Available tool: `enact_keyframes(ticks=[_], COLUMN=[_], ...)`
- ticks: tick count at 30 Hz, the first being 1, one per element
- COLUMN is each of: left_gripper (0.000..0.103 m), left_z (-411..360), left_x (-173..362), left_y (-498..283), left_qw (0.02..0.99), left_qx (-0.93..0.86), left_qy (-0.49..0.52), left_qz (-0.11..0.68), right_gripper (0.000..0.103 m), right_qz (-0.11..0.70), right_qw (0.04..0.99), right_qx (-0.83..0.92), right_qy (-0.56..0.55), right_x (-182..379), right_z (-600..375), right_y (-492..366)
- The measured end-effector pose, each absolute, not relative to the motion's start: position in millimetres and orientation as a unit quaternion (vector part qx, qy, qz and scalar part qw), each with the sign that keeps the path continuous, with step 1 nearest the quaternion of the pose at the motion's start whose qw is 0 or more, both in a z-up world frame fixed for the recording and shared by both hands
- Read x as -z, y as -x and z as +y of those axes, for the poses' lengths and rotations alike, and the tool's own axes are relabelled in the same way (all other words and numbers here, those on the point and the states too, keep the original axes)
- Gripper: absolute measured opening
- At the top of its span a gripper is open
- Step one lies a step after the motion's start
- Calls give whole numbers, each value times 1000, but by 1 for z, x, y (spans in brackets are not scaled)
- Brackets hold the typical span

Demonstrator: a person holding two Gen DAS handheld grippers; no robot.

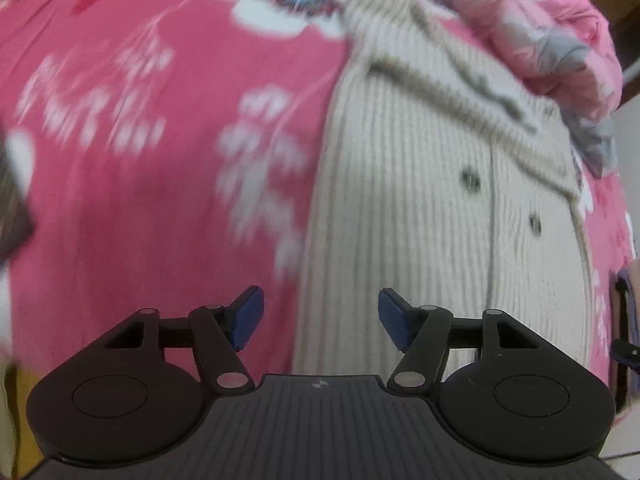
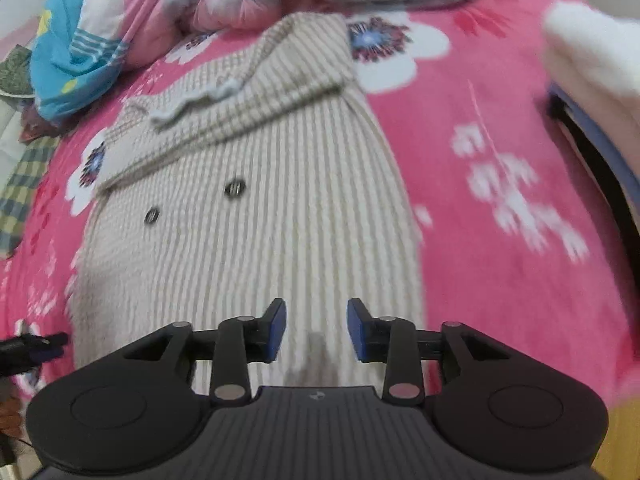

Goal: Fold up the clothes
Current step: 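Grasp the folded cardigan edge with the right tool and tuck it under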

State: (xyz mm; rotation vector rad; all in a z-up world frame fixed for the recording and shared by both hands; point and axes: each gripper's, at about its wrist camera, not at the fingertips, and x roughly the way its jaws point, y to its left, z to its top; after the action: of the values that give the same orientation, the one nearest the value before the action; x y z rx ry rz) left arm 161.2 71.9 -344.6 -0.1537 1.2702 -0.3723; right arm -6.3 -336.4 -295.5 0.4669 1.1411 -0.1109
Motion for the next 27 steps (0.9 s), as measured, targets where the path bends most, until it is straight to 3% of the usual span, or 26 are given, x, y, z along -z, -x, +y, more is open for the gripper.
enact_keyframes(ticks=[5, 11, 14, 16, 27], left_gripper=[65, 63, 60, 49, 45], left_z=[83, 76, 70, 66, 68], left_x=[369, 365, 363, 369, 379], left_y=[-119, -113, -120, -122, -110], left_qw=[749, 773, 781, 777, 777], left_qx=[167, 177, 186, 188, 184], left_qy=[90, 113, 123, 110, 101], left_qz=[635, 599, 583, 591, 594], right_gripper=[47, 47, 47, 47, 47], right_qz=[551, 524, 504, 490, 515], right_qw=[793, 788, 794, 795, 708], right_qx=[74, 98, 79, 66, 69], right_qy=[-247, -308, -331, -352, -479], right_x=[296, 304, 315, 323, 392], right_z=[-362, -392, -402, -406, -401], right_y=[55, 71, 56, 43, 71])
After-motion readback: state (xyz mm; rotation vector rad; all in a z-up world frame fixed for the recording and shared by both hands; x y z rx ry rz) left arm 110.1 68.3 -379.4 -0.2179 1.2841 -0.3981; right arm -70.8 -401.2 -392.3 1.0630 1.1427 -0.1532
